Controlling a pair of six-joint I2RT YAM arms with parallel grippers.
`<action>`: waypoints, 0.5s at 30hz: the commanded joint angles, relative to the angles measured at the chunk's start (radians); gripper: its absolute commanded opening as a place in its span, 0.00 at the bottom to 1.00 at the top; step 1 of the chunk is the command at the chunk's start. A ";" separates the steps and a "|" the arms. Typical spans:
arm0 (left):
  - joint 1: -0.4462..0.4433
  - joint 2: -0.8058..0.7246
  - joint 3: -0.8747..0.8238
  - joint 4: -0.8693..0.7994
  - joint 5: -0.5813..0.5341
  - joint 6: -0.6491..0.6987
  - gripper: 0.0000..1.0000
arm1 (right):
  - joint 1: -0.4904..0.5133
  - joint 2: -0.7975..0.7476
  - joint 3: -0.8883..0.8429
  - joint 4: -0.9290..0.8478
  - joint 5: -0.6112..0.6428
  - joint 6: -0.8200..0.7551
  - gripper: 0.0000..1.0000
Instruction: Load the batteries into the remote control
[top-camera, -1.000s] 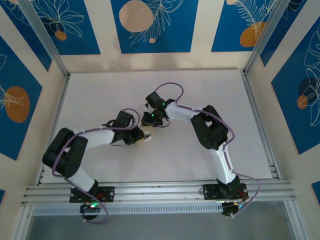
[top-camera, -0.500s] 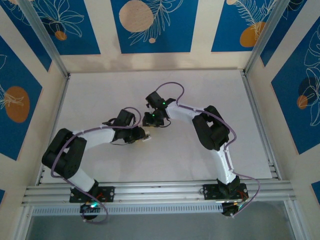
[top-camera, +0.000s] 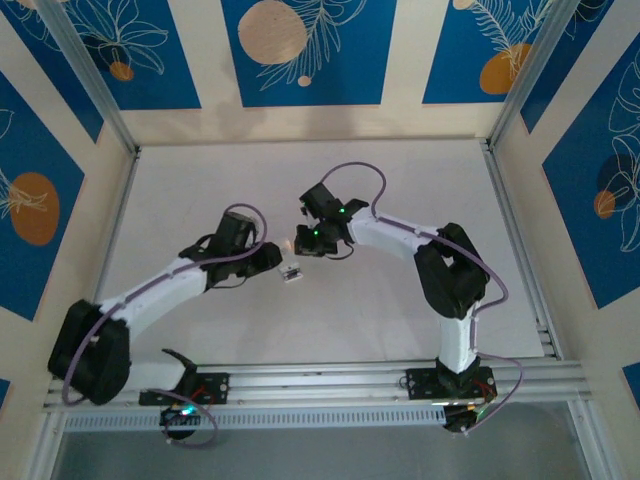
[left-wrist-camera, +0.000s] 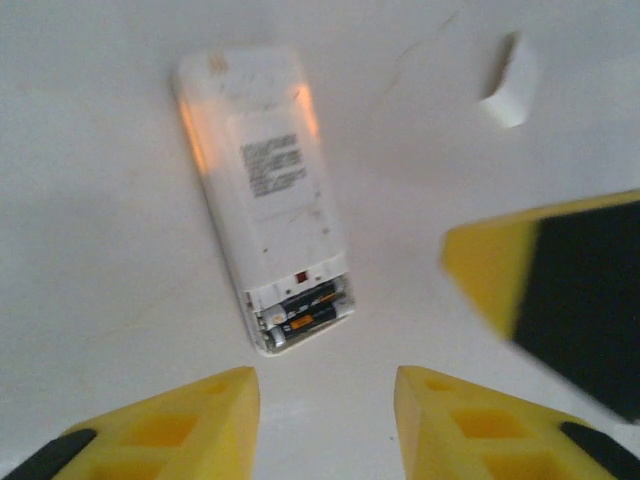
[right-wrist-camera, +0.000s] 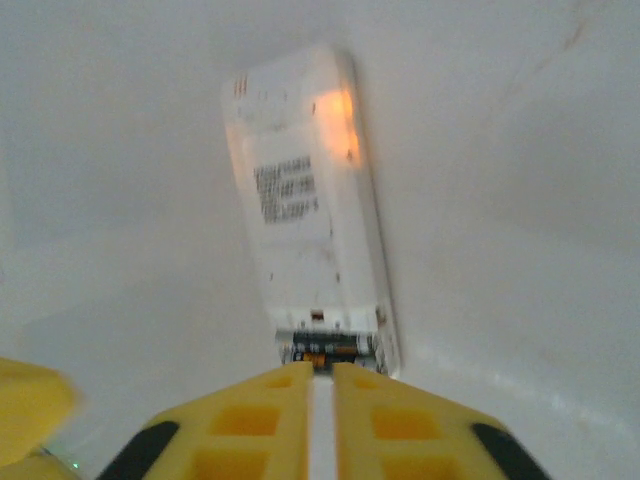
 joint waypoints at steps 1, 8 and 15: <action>0.008 -0.092 0.004 -0.086 -0.072 0.057 0.44 | 0.045 -0.006 -0.027 0.004 -0.011 0.064 0.06; 0.021 -0.227 -0.029 -0.120 -0.127 0.085 0.56 | 0.075 0.072 0.011 0.017 -0.023 0.066 0.02; 0.028 -0.251 -0.057 -0.114 -0.128 0.072 0.61 | 0.061 0.124 0.081 -0.004 -0.016 0.037 0.02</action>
